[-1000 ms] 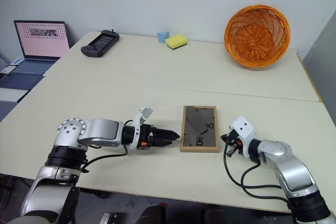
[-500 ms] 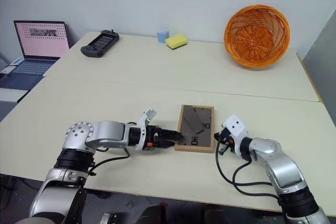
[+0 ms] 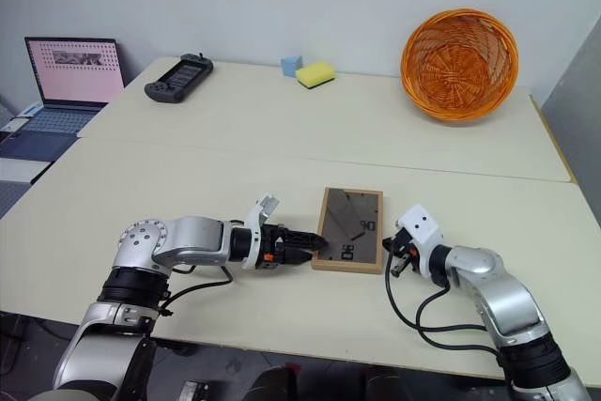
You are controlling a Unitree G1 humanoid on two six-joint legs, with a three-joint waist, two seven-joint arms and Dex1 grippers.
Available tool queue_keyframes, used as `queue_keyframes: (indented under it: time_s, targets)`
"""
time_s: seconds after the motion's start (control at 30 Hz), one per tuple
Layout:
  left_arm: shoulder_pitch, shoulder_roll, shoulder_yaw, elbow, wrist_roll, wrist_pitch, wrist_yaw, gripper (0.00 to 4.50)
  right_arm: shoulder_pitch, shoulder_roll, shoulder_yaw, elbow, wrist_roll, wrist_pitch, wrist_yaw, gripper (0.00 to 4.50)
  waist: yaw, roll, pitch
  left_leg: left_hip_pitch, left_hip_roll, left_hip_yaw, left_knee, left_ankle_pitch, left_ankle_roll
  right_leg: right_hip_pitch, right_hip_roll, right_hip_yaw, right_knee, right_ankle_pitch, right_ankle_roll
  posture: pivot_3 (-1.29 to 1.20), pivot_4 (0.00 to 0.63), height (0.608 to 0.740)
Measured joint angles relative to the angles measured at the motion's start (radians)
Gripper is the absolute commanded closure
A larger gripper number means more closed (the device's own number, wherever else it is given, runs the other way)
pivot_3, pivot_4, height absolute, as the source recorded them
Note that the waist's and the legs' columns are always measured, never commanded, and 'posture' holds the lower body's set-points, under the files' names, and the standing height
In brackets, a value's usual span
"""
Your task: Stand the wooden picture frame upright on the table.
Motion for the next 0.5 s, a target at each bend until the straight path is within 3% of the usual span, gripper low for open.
queue_keyframes:
  time_s: [0.37, 0.5]
  targets:
    - [-0.007, -0.002, -0.001, 0.001, 0.000, 0.003, 0.013, 1.18, -0.085, 0.145, 0.021, -0.004, 0.000, 0.051, -0.081, 4.50, 0.001, 0.000, 0.000, 0.000, 0.000, 0.000, 0.000, 0.002, -0.003, 0.000, 0.000, 0.000, 0.000, 0.000, 0.000, 0.00, 0.150, 0.740]
    - [-0.008, -0.002, -0.001, 0.001, 0.000, 0.003, 0.013, 1.18, -0.085, 0.141, 0.025, -0.006, 0.000, 0.053, -0.081, 4.50, 0.001, 0.000, 0.000, 0.000, 0.000, 0.000, 0.000, 0.002, -0.003, 0.000, 0.000, 0.000, 0.000, 0.000, 0.000, 0.00, 0.150, 0.740]
